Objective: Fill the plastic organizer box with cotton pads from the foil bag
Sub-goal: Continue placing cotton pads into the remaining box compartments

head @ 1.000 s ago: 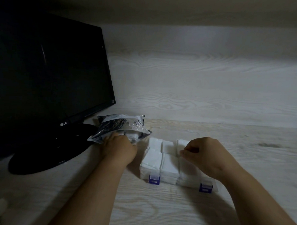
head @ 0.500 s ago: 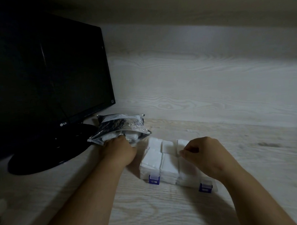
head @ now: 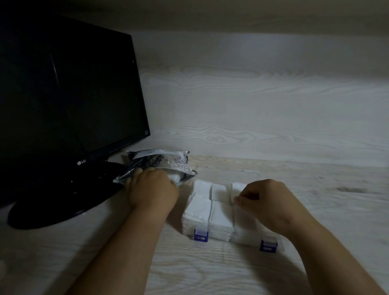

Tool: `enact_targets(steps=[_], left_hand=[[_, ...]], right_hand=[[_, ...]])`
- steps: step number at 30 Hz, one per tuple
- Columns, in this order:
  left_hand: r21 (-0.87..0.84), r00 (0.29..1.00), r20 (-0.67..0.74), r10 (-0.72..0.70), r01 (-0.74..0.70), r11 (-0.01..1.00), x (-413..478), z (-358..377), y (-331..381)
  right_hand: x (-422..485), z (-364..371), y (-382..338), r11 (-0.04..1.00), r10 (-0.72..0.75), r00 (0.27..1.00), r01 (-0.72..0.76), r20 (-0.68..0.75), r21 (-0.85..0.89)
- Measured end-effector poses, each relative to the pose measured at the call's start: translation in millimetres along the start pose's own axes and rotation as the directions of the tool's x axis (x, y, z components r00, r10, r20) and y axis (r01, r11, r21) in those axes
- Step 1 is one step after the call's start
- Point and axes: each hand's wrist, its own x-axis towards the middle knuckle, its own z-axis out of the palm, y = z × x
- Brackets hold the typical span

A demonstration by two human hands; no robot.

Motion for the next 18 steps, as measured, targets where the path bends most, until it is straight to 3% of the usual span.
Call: enact_targets(steps=[6, 10, 14, 18], left_hand=[[-0.052, 0.987, -0.156, 0.048, -0.057, 0.997, -5, -14, 3], [-0.248, 0.975, -0.220, 0.020, -0.075, 0.966, -7, -16, 3], [-0.508, 0.975, -0.218, -0.051, -0.069, 0.859, -7, -17, 5], [-0.729, 0.988, -0.139, -0.060, -0.061, 0.681, -5, -15, 9]], right_hand=[[0, 0, 0, 0.999, 0.001, 1.000, 0.000, -0.025, 0.034], [0, -1, -1, 0.999, 0.006, 0.999, -0.004, -0.033, 0.051], [0, 0, -2, 0.998, 0.009, 0.999, -0.006, -0.041, 0.069], [0, -1, -3, 0.997, -0.001, 0.998, 0.006, -0.060, 0.083]])
